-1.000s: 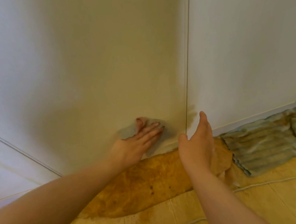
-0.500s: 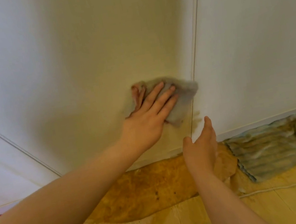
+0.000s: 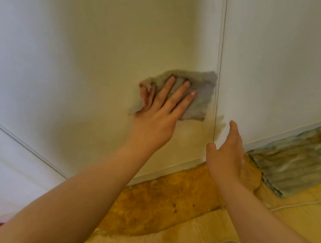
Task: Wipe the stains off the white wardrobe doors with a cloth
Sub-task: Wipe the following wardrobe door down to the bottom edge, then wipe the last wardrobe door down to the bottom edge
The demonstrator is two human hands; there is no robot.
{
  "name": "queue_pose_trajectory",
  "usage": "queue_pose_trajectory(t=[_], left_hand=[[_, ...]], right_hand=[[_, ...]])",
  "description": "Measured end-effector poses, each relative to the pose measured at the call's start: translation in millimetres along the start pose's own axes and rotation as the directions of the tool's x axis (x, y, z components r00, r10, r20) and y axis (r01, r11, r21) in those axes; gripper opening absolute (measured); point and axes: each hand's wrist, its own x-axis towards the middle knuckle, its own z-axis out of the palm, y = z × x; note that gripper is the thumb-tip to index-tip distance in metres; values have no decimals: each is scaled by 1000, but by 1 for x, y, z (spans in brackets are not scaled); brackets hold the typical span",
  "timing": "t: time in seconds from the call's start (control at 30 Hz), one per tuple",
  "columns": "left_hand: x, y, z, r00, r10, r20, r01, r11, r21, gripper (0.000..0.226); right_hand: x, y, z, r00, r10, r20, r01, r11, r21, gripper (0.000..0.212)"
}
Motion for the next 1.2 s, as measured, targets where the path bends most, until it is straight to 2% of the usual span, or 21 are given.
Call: queue_pose_trajectory(t=[0.07, 0.13, 0.2, 0.27, 0.3, 0.33, 0.43, 0.5, 0.57, 0.73, 0.8, 0.87, 0.93, 0.97, 1.0, 1.1, 1.2], left_hand=[[-43, 12, 15, 972, 148, 181, -148, 989, -17, 56], [-78, 17, 20, 882, 264, 391, -289, 957, 4, 55], [-84, 19, 15, 781, 282, 557, -344, 939, 7, 50], [-83, 23, 9, 750, 312, 583, -357, 933, -39, 30], [-80, 26, 5, 727, 294, 621, -330, 942, -59, 23], [-79, 31, 6, 708, 256, 658, -275, 958, -77, 29], [-83, 40, 3, 686, 114, 718, -19, 990, -138, 36], [-87, 40, -3, 613, 89, 785, 131, 968, -212, 28], [-90, 36, -3, 549, 73, 833, 174, 965, -199, 31], [-87, 17, -15, 480, 46, 876, 266, 944, -195, 31], [-82, 0, -34, 447, 15, 894, 414, 883, -222, 36], [-75, -14, -58, 354, -50, 934, 627, 753, -198, 50], [-65, -34, -87, 298, -85, 951, 763, 620, -184, 41], [-58, -47, -103, 279, -111, 954, 804, 571, -169, 32], [-52, -54, -113, 284, -122, 951, 818, 549, -173, 29], [-21, -103, -162, 264, -83, 961, 817, 549, -177, 35], [16, -150, -220, 261, -108, 959, 860, 477, -180, 40]], right_hand=[[-2, -2, 2, 1000, -18, 13, 18, 1000, -9, 68], [-5, -3, 5, 999, -28, 26, 29, 999, -43, 67], [-8, 1, 8, 999, -24, 48, 29, 994, -101, 67], [-18, 7, 13, 995, -17, 102, 35, 982, -184, 67], [-23, 8, 16, 990, -14, 139, 43, 977, -207, 67], [-25, 9, 20, 986, -10, 166, 46, 975, -217, 66], [-29, 6, 34, 979, 34, 199, 7, 979, -205, 62], [-31, 4, 44, 966, 62, 249, -4, 974, -226, 60], [-34, 6, 53, 936, 109, 334, -15, 962, -272, 59], [-40, -10, 69, 849, 278, 449, -162, 946, -280, 46], [-48, -36, 73, 807, 340, 483, -224, 933, -282, 41], [-59, -63, 72, 779, 393, 489, -295, 918, -267, 38], [-66, -100, 70, 718, 487, 498, -411, 873, -261, 36], [-69, -125, 65, 673, 541, 505, -456, 840, -293, 35], [-70, -139, 62, 661, 550, 510, -455, 835, -310, 33], [-78, -208, 48, 588, 579, 565, -568, 793, -222, 16], [-95, -286, 18, 521, 592, 615, -635, 750, -183, 12]])
